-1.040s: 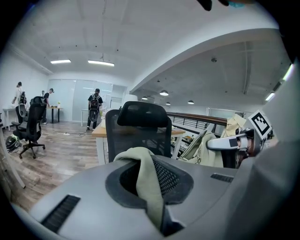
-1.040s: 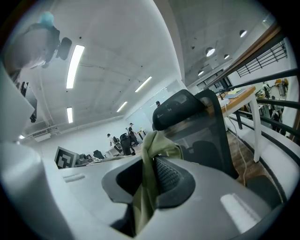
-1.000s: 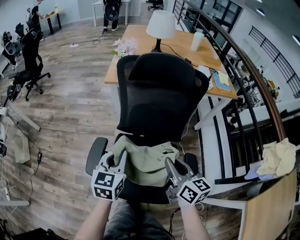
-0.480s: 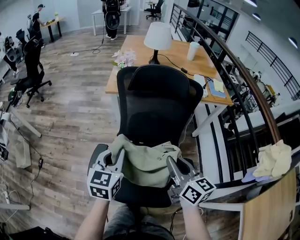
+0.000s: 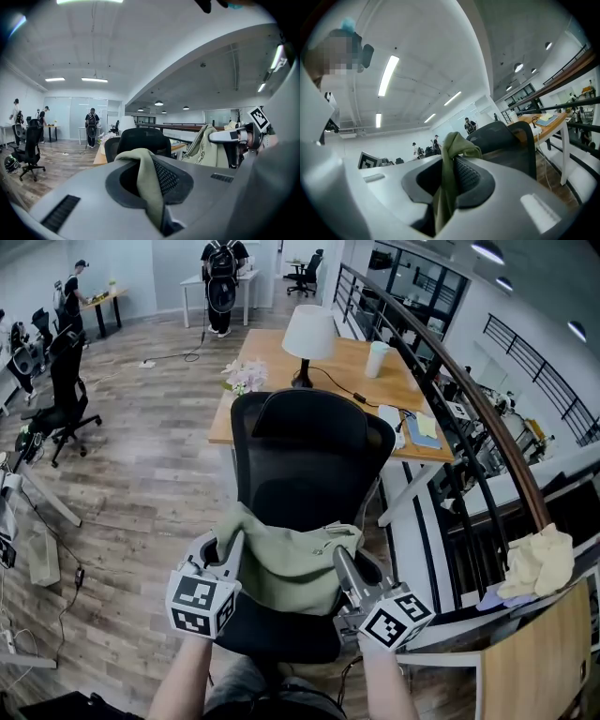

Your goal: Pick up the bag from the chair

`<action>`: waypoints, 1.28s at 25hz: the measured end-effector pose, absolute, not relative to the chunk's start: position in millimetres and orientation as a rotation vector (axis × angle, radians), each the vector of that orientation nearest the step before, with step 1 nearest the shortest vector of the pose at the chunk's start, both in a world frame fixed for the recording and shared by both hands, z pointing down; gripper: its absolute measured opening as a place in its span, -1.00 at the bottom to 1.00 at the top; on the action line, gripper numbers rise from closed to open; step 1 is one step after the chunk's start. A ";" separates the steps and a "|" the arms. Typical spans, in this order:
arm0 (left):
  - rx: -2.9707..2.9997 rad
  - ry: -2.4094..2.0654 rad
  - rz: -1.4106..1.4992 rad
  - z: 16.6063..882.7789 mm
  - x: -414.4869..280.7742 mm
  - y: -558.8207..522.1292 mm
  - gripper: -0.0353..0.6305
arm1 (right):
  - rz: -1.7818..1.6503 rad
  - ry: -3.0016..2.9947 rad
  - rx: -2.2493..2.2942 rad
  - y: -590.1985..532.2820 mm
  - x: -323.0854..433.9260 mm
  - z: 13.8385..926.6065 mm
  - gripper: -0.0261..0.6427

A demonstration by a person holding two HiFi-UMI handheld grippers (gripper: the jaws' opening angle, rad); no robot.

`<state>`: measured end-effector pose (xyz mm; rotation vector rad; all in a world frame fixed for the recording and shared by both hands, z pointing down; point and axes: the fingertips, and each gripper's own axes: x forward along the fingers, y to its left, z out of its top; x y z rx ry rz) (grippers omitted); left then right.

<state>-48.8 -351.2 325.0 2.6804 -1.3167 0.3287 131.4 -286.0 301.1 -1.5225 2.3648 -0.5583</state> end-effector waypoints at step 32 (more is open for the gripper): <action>2.956 -1.326 0.108 162.8 -30.9 -374.6 -0.85 | -0.231 2.298 -1.509 -297.0 151.0 135.3 -0.75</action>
